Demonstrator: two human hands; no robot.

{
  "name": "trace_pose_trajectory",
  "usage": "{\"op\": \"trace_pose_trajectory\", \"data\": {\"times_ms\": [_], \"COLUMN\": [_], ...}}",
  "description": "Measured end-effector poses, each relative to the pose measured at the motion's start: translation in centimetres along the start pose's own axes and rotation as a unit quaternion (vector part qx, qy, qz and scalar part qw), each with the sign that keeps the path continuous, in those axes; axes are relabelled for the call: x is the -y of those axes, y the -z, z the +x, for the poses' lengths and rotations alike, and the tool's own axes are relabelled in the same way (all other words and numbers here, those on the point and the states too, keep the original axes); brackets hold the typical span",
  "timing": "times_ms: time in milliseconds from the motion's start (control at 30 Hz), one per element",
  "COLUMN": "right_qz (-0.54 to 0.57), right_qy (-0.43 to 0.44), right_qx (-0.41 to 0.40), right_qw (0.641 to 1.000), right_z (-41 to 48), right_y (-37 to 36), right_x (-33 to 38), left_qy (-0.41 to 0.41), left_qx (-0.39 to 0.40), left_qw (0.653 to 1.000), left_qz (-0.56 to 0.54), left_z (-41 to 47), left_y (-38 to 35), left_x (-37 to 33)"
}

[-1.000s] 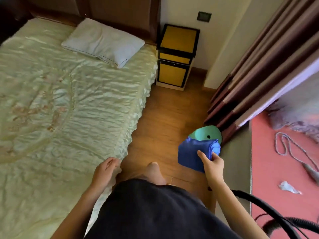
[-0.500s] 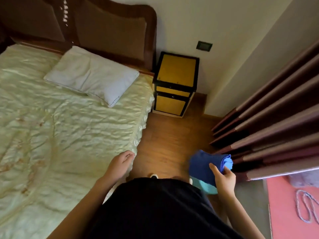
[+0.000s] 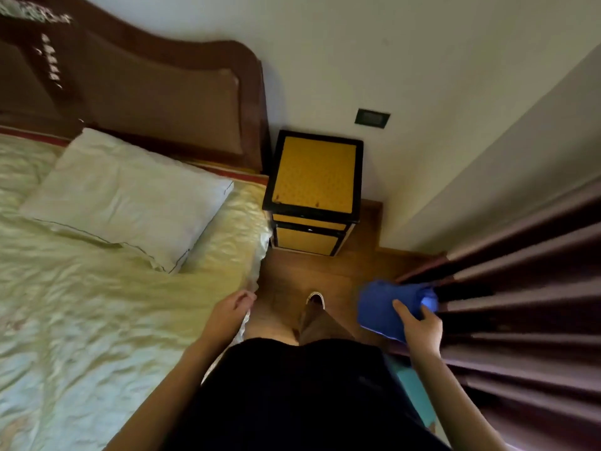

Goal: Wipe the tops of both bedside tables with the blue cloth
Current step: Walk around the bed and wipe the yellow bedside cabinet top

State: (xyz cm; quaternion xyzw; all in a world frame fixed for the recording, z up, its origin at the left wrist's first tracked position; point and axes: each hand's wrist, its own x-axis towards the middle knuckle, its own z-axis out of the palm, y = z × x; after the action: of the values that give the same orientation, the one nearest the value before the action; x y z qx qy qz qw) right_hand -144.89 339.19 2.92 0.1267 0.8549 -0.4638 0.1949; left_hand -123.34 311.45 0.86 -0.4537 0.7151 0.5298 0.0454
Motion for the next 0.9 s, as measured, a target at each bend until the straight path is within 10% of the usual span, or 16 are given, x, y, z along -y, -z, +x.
{"op": "trace_pose_trajectory", "data": {"times_ms": [500, 900], "right_qz": [-0.063, -0.019], "right_qy": [0.065, 0.003], "right_qx": [0.074, 0.134], "right_qw": [0.993, 0.991], "right_z": [18.2, 28.7], "right_y": [-19.3, -40.0], "right_x": [17.6, 12.3], "left_qy": [-0.003, -0.012], "left_qx": [0.001, 0.010], "left_qw": [0.998, 0.994], "left_qz": [0.055, 0.106], "left_z": [25.3, 47.0], "left_y": [5.5, -0.9], "left_x": [-10.4, -2.7]}}
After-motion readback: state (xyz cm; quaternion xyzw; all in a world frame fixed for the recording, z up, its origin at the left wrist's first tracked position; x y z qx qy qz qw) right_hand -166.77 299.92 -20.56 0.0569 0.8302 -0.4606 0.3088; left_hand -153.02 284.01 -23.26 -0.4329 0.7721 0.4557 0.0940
